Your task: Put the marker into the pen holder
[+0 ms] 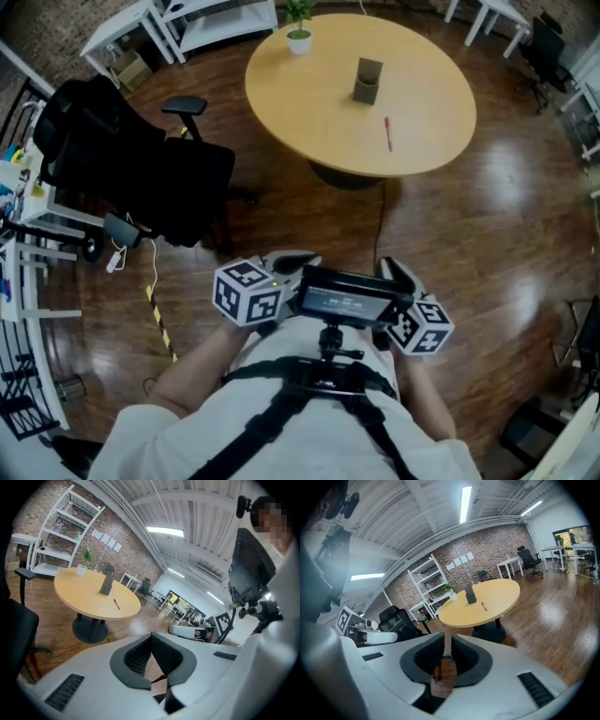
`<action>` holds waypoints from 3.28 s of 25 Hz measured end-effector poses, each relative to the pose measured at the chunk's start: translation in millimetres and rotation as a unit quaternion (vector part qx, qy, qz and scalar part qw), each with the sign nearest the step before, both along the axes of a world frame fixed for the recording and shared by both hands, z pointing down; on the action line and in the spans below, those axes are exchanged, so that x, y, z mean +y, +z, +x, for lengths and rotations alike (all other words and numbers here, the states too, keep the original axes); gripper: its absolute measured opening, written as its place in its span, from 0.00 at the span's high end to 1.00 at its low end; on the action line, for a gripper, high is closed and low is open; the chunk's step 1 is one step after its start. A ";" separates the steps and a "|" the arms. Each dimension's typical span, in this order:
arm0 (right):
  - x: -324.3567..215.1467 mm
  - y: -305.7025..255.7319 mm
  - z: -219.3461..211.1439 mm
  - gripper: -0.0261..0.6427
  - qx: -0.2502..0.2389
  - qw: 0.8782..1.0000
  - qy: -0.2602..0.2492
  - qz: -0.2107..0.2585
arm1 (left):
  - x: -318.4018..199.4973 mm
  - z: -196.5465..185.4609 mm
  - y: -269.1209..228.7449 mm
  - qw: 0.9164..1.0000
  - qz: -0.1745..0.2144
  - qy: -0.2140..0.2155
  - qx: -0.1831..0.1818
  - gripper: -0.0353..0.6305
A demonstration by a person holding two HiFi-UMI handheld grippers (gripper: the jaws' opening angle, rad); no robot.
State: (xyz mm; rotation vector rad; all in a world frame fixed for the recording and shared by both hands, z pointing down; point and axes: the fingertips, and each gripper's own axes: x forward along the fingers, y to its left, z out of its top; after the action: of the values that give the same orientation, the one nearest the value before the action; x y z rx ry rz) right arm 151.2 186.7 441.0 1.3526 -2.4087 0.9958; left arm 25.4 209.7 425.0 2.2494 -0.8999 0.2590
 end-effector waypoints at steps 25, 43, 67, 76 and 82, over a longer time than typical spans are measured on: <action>-73.4 1.5 14.8 0.89 0.015 0.998 0.067 0.002 | -85.2 -6.5 6.0 0.999 -0.001 0.039 0.016 0.95; -261.9 8.8 -19.3 0.89 0.044 0.989 0.135 -0.030 | -276.3 -61.1 8.4 0.995 -0.038 0.088 0.025 0.96; -376.0 24.0 -30.4 0.87 0.112 0.982 0.147 -0.041 | -372.2 -97.8 10.8 0.991 -0.052 0.118 0.039 0.96; -381.7 37.5 -5.4 0.86 0.112 0.986 0.108 -0.053 | -370.0 -69.7 4.9 0.995 -0.050 0.081 0.036 0.96; -410.0 54.0 -2.7 0.85 0.157 0.985 0.047 -0.058 | -366.8 -66.4 4.0 0.997 -0.050 0.051 0.033 0.95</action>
State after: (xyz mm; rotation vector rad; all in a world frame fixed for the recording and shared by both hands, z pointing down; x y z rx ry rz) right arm 148.4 -223.3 495.0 1.4701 -2.0426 0.8549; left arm -40.9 -157.1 429.0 2.2007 -0.7231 0.2687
